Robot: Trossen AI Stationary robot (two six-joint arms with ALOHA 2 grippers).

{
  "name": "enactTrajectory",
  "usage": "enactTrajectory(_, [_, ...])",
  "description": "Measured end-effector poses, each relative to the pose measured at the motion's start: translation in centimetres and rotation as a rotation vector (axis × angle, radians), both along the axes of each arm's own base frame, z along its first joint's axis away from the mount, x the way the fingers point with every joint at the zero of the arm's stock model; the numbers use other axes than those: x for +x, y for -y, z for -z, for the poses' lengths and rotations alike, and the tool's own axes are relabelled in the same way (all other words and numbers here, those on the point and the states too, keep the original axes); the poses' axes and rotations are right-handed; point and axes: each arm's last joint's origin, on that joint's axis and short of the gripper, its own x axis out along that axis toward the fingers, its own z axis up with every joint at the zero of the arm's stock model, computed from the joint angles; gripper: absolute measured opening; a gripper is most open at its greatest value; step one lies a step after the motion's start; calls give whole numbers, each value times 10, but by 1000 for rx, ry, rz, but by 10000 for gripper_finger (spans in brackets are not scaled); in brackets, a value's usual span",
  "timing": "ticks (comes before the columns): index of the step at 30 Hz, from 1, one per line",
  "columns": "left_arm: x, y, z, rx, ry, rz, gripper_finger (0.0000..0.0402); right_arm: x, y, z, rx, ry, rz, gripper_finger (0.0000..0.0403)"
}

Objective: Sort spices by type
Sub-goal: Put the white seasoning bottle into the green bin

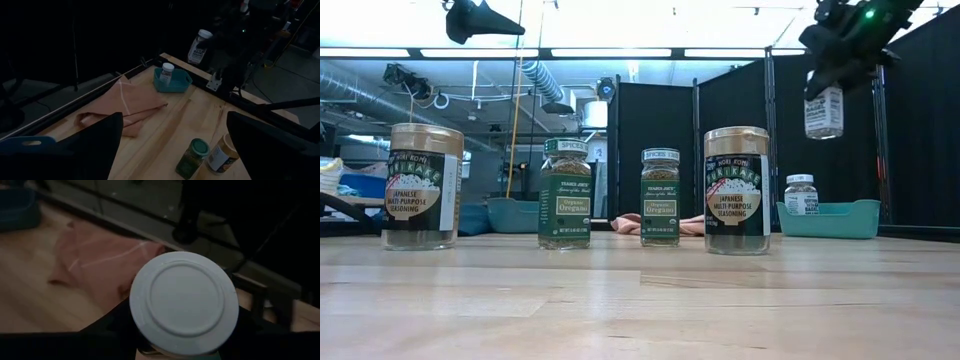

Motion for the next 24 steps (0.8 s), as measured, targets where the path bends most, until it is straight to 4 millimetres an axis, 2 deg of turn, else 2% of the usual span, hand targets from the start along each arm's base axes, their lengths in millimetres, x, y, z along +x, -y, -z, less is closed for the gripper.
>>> enactTrajectory(6, [0,0,0,-14,2,-4,363,-17,-3,6,-20,30,12,201])
enactTrajectory(14, [0,0,1,-15,1,-4,363,-33,-5,27,-2,52,47,201])
enactTrajectory(24, [0,0,1,-14,0,-4,363,-31,3,62,39,92,205,201])
